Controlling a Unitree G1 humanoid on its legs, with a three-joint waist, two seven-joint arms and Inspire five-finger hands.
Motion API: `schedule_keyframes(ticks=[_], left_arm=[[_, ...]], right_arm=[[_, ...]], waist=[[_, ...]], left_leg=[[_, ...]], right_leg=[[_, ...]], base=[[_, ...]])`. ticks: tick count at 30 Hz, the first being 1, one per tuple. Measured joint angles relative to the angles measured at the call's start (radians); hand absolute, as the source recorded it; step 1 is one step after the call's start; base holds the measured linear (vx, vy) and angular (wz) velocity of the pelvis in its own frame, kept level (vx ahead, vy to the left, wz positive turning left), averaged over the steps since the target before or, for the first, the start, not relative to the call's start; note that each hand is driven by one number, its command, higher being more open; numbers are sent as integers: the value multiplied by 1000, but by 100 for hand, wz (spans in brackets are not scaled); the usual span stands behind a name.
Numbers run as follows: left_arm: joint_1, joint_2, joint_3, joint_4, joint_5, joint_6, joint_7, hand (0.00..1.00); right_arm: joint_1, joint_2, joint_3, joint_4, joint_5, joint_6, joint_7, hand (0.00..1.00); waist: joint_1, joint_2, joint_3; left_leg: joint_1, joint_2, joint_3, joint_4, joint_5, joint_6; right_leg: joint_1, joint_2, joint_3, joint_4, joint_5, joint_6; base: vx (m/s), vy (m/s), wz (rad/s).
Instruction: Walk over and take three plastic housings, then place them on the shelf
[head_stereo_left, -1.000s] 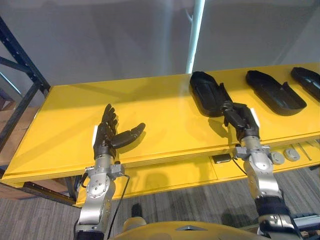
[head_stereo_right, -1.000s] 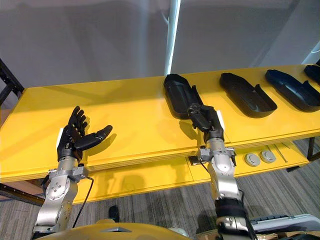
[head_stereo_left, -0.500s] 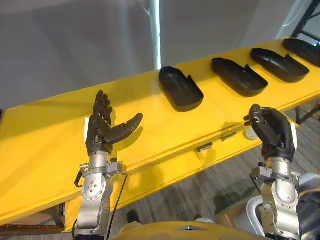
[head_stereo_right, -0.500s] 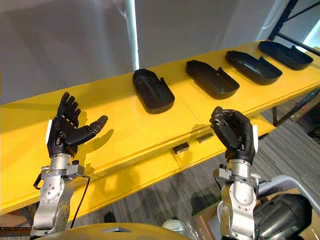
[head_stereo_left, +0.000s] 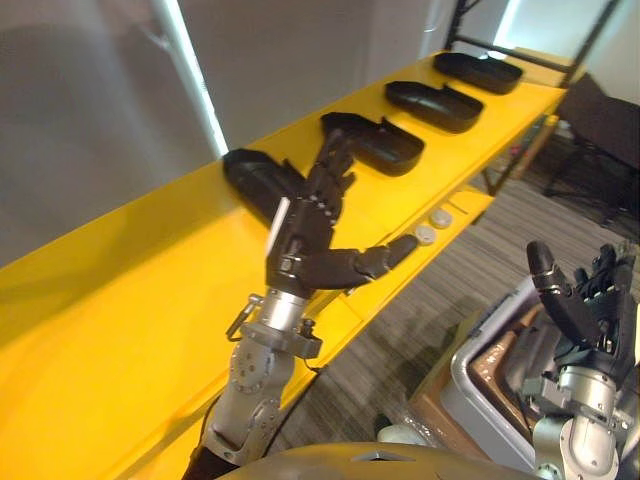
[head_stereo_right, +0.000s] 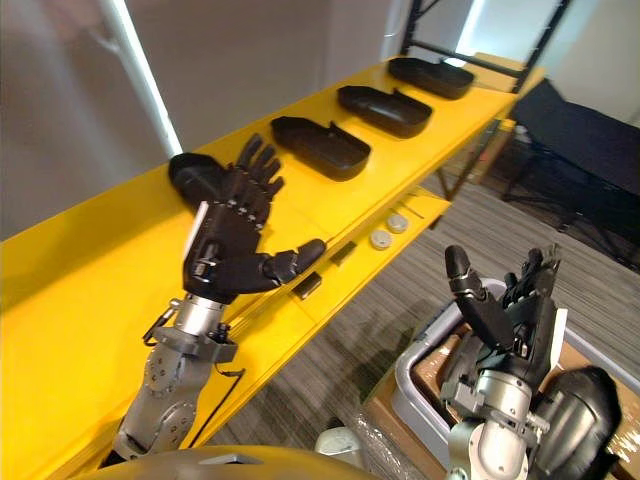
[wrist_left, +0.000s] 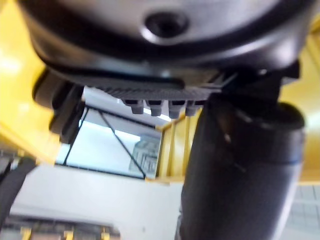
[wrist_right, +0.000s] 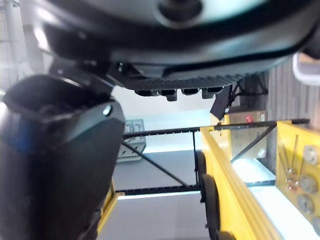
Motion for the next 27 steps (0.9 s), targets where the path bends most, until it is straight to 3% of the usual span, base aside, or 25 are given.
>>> schedule_keyframes(ticks=[5, 6, 7, 9, 10, 12, 14, 16, 19, 21, 23, 24, 26, 27], left_arm=[[-34, -6, -69, 13, -98, 6, -62, 100], [-32, -14, -71, 24, -95, 9, -50, 100], [-16, -19, -61, 23, -92, 9, -24, 100], [29, -19, -21, 15, -92, 11, 14, 100], [74, -20, 10, 3, -93, 13, 27, 100], [134, -19, 52, -24, -111, 13, 11, 100], [158, -19, 70, -34, -135, 13, -20, 100], [169, -16, 79, -50, -135, 4, -45, 100], [174, -15, 69, -83, -142, -9, -99, 100], [148, -8, 51, -81, -156, -9, -104, 100], [129, 4, 48, -80, -165, -13, -94, 100], [128, 8, 49, -78, -159, -12, -64, 100], [133, 4, 81, -78, -127, -12, -42, 100], [135, 4, 122, -71, -127, -10, -41, 100]], right_arm=[[56, 24, 85, -1, 128, -3, 98, 100], [59, 33, 109, 0, 152, -14, 138, 100], [54, 36, 144, 0, 151, -28, 173, 100], [39, 29, 210, 15, 152, -45, 230, 100], [33, 12, 258, 30, 151, -61, 246, 100], [18, -15, 319, 50, 150, -86, 239, 100], [17, -16, 350, 65, 151, -102, 202, 100], [17, -16, 374, 73, 151, -114, 157, 100], [28, -10, 370, 76, 143, -116, 74, 100], [58, 4, 331, 85, 157, -142, 75, 100], [78, 1, 286, 87, 205, -155, 102, 100], [69, -6, 265, 96, 244, -160, 134, 100], [20, -15, 264, 122, 307, -182, 158, 100], [-55, -37, 309, 159, 343, -193, 164, 100]], waist=[[-25, 6, -13], [-16, 13, -14], [7, 22, -17], [48, 37, -11], [67, 52, -10], [90, 68, -8], [125, 56, -2], [149, 46, -2], [151, 24, 17], [142, 22, 45], [148, 5, 67], [143, 7, 71], [153, 15, 78], [166, 17, 76]], left_leg=[[35, 16, 76, 26, -32, -18], [22, 19, 36, 76, -82, -12], [-10, 2, -69, 141, -166, -5], [-46, -31, -254, 246, -279, 31], [-53, -31, -323, 297, -320, 34], [-70, -30, -365, 347, -359, 36], [-80, -37, -373, 377, -374, 42], [-110, -43, -401, 414, -394, 56], [-166, -48, -426, 512, -426, 66], [-172, -43, -411, 565, -448, 72], [-157, -39, -366, 600, -471, 86], [-155, -31, -336, 602, -470, 103], [-141, -13, -272, 583, -453, 113], [-135, 12, -244, 569, -431, 107]], right_leg=[[-30, 43, 96, 5, 4, 0], [-49, 52, 130, 21, 4, 0], [-76, 62, 182, 39, 5, -1], [-84, 82, 251, 45, 8, -6], [-84, 99, 281, 56, 7, -7], [-84, 101, 296, 59, 6, -5], [-81, 90, 293, 64, 4, 0], [-83, 77, 271, 74, -3, 9], [-135, 74, 259, 159, -18, 25], [-155, 76, 237, 211, -17, 25], [-162, 54, 159, 214, -8, 23], [-150, 39, 136, 163, 30, 28], [-168, -10, 14, 218, 25, -14], [-168, -56, -73, 319, -7, -57]], base=[[66, -10, -63], [27, -2, -89], [8, 11, -109], [-19, 64, -127], [-4, 87, -98], [0, 106, -34], [-51, 108, 9], [-74, 73, 35], [-80, 81, 7], [-106, 83, -33], [-181, 56, -58], [-239, 82, -76], [-156, 61, -77], [-56, -24, -62]])
